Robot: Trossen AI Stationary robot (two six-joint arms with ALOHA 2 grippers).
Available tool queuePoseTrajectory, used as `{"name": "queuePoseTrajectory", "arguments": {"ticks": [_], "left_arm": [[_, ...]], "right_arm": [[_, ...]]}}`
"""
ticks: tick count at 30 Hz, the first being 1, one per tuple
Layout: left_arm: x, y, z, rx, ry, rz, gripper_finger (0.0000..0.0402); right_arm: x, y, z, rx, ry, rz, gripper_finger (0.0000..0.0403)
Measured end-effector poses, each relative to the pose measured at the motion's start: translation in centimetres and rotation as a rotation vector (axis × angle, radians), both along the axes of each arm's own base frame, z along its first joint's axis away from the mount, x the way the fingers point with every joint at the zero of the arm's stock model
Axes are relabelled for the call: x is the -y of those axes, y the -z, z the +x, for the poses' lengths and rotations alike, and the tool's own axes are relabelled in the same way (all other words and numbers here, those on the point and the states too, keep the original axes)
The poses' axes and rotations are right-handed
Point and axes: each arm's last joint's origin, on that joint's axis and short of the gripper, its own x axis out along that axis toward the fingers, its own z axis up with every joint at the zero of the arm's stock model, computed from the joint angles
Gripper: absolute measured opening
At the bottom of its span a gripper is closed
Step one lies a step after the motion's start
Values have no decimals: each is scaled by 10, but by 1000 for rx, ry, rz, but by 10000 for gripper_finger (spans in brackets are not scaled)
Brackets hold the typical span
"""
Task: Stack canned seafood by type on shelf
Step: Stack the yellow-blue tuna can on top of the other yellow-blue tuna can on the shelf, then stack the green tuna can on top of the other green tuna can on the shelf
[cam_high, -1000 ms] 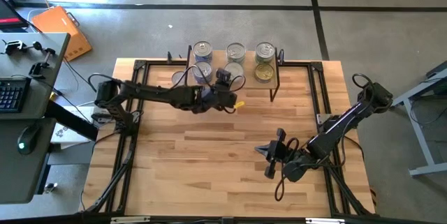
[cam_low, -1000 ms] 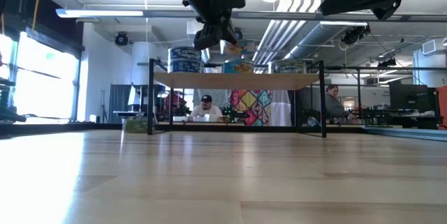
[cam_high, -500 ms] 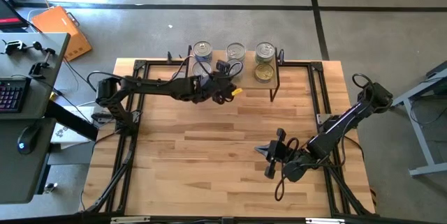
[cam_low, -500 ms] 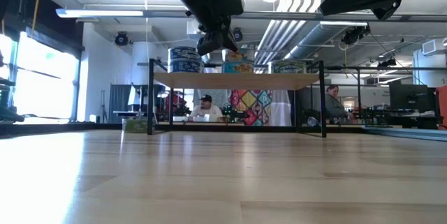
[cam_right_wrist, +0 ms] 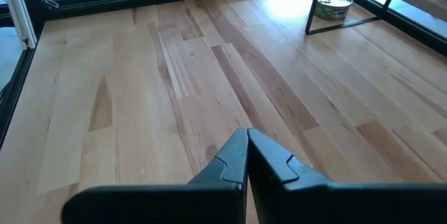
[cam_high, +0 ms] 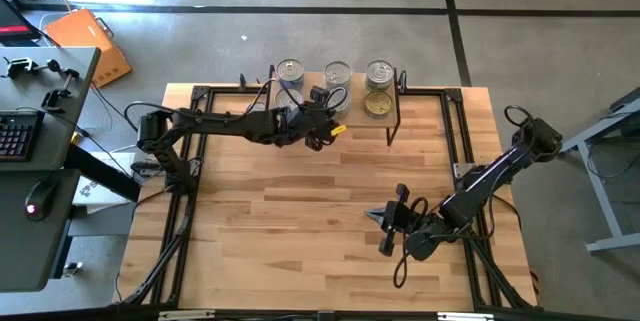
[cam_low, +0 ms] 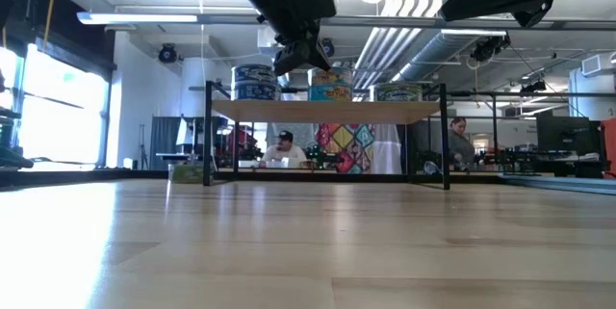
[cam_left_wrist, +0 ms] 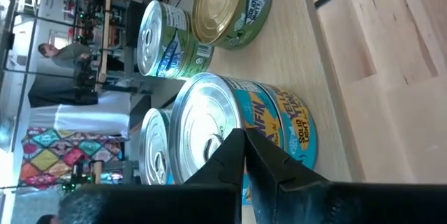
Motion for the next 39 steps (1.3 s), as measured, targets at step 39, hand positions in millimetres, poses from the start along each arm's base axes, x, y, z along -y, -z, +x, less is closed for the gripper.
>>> {"name": "queuePoseTrajectory", "arguments": {"ticks": [39], "left_arm": [[137, -46, -122, 175, -113, -328, 50]], "right_arm": [[2, 1, 0, 16, 46, -15, 0]]}}
